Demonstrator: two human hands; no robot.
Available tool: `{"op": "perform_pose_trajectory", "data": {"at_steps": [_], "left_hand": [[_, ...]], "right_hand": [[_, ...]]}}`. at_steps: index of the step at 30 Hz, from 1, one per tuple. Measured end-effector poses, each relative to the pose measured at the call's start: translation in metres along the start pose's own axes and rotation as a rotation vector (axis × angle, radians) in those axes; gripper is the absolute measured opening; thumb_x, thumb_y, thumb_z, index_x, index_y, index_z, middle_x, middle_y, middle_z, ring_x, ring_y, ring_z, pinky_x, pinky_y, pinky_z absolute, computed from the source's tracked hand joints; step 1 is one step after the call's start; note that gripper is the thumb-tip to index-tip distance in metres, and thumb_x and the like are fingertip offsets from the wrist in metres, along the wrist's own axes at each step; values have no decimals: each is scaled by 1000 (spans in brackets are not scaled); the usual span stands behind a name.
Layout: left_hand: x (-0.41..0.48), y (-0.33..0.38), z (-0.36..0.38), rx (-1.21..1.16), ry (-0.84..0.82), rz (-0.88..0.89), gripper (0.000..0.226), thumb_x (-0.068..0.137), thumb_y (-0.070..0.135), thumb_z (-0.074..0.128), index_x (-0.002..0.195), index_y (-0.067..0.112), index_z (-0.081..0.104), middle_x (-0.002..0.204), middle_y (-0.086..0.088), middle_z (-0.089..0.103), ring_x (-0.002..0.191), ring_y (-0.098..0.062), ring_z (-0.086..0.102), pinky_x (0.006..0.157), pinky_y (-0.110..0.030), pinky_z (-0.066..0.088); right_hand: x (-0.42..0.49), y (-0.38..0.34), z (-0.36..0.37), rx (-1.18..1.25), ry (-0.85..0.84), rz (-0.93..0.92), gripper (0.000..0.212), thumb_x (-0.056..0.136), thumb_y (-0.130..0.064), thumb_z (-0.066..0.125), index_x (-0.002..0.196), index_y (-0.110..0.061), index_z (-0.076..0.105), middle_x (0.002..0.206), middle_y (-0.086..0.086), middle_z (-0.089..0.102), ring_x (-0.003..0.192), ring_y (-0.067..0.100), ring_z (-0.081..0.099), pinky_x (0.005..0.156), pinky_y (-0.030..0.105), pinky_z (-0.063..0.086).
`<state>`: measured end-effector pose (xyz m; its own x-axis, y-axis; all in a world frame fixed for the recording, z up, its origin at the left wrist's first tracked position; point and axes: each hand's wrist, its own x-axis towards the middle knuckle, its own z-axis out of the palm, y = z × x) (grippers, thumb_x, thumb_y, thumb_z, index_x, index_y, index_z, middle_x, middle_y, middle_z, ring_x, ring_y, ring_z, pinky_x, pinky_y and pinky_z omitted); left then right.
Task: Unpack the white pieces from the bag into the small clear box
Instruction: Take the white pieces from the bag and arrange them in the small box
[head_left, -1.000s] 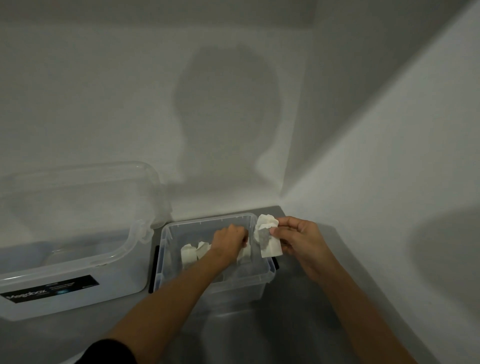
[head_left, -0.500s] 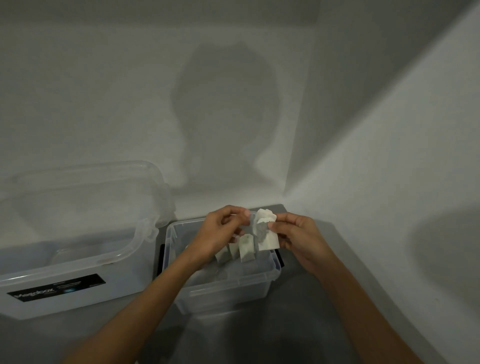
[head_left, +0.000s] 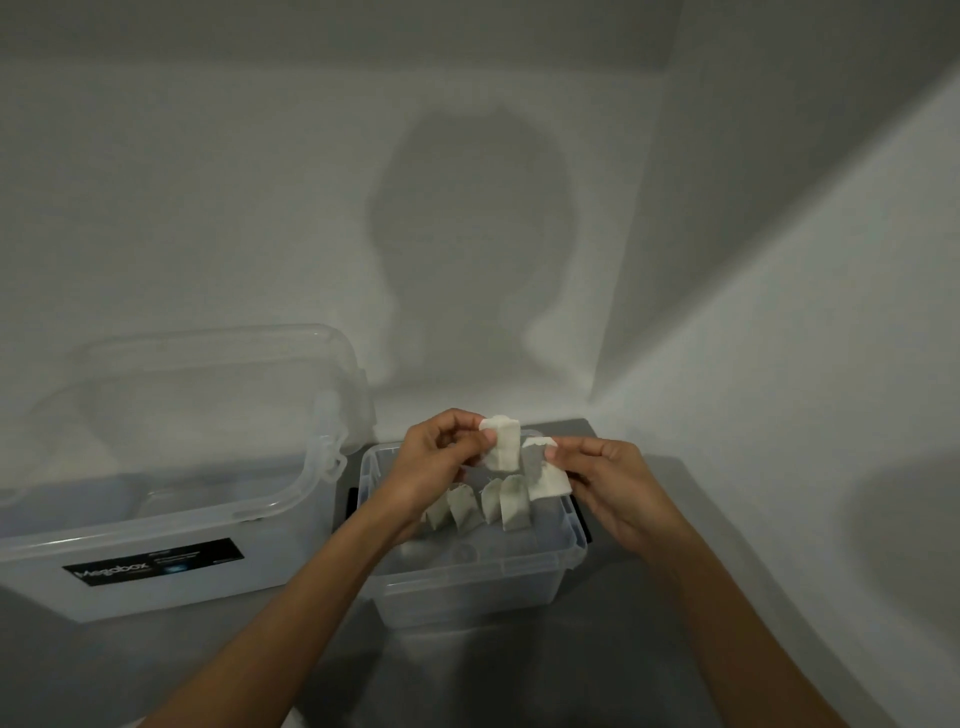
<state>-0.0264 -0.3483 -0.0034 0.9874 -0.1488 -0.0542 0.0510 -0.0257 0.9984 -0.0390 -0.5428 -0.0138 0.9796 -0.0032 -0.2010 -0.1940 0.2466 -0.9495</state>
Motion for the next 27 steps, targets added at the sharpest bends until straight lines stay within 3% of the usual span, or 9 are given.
{"op": "perform_pose_trajectory", "data": {"at_steps": [4,7,10,12,15,19,24,27], "left_hand": [[-2,0,-5,-103,-27,-27,15,89,17,63,101,10,68,83,-1,66,72,-9,54,60,-23,40],[-7,1,-5,-75,45,70,12,86,17,67,98,12,69,83,1,68,71,-8,56,60,-22,44],[-13,1,-2,-18,37,162,12,83,18,69,95,15,69,94,3,72,81,-8,63,68,-23,50],[-15,0,-2,-29,37,142,11,84,18,68,95,15,69,96,0,72,85,-11,63,71,-26,49],[-16,-1,-5,-163,-15,33,9,90,14,61,96,16,68,88,-1,71,83,-12,62,71,-23,47],[-17,1,-8,-372,-93,-44,18,95,7,50,91,12,67,92,-4,70,81,-12,65,71,-21,51],[-21,3,-7,-367,-120,13,26,94,-3,43,84,7,65,93,-7,71,88,-15,68,77,-22,53],[-22,1,-8,-321,-120,46,26,92,-6,42,84,4,64,94,-7,71,88,-15,68,75,-21,54]], "right_hand": [[-3,-4,6,25,29,30,8,88,7,58,90,6,65,75,13,67,61,14,66,55,21,55],[-7,-5,11,-24,18,75,10,89,8,54,90,1,62,69,9,63,49,9,63,47,22,52],[-9,0,17,-90,-60,97,26,89,6,54,105,-13,62,73,8,64,55,12,63,54,28,54],[-11,2,21,-99,-111,79,29,91,5,53,105,-17,66,79,11,65,62,16,63,54,27,53],[-14,2,25,-103,-127,80,24,92,2,52,93,-12,72,85,11,69,68,17,65,58,26,53],[-15,1,28,-79,-132,165,17,92,-6,56,95,-1,72,89,17,68,61,16,63,53,24,51],[-19,-4,33,-38,-197,259,43,92,-39,57,107,0,67,82,9,72,59,15,60,54,25,51],[-21,-5,37,-21,-233,223,33,90,-32,61,105,-3,68,76,6,70,62,14,61,52,22,50]]}}
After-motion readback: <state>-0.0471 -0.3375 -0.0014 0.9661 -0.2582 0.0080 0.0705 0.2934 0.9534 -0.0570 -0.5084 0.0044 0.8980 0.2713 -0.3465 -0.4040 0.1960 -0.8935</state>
